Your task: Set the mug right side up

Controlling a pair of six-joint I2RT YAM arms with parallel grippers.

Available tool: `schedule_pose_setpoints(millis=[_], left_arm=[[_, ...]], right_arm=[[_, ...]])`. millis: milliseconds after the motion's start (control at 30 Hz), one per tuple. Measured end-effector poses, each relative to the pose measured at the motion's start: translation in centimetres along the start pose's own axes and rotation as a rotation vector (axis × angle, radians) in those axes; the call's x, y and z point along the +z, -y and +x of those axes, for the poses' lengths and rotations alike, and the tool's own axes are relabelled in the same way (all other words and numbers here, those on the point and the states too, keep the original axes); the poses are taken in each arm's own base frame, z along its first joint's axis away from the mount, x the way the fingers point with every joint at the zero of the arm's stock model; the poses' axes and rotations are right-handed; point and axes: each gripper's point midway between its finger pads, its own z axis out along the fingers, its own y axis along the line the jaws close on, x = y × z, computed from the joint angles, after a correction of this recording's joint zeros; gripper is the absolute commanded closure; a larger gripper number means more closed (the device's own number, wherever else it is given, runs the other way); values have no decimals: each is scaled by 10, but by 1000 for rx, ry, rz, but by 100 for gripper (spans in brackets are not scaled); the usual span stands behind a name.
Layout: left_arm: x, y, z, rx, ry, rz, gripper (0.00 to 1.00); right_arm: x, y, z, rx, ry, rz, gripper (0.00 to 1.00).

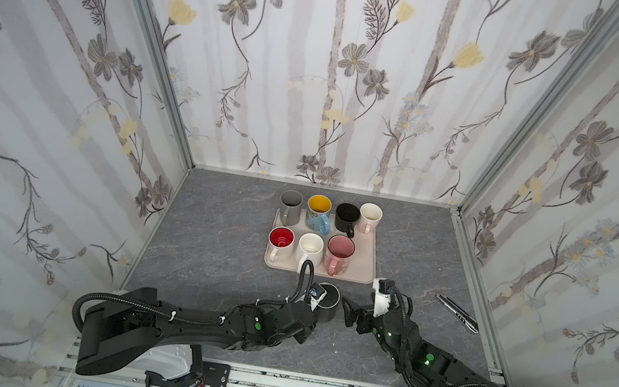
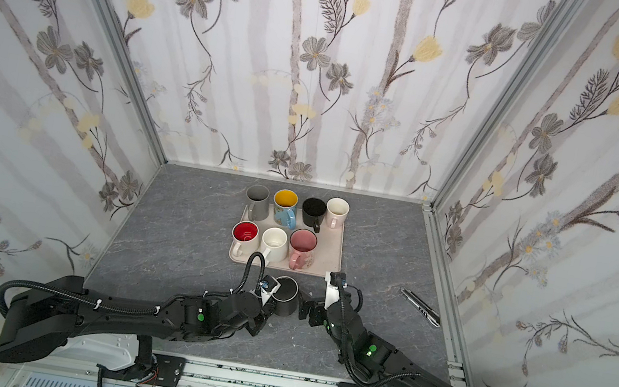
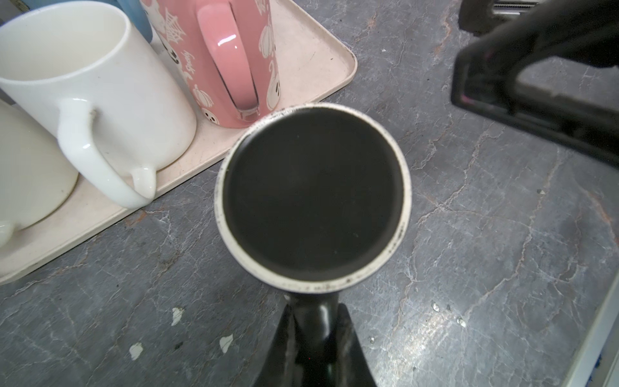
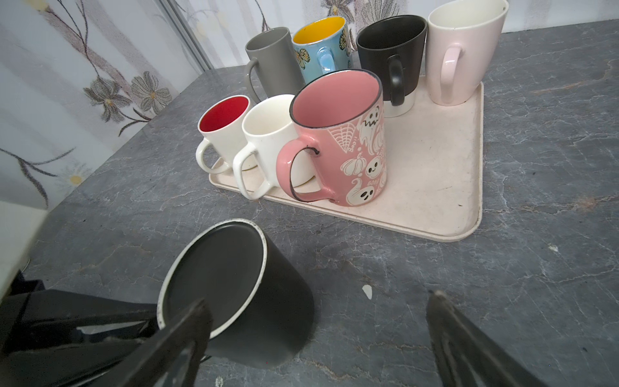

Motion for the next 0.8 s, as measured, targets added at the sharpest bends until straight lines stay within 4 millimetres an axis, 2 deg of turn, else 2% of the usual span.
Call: schedule_pose_setpoints(millis=[133, 367, 800], left_arm=[[-8, -3, -1, -15, 20, 5, 100], [-26, -6, -14, -92, 98, 35, 100], [-71, -23, -60, -280, 326, 102, 100]], right_arm=[[-3, -3, -7, 10, 21, -12, 1], [-9, -8, -20, 45, 61, -43, 0], [-23, -31, -45, 122, 124, -171, 0]])
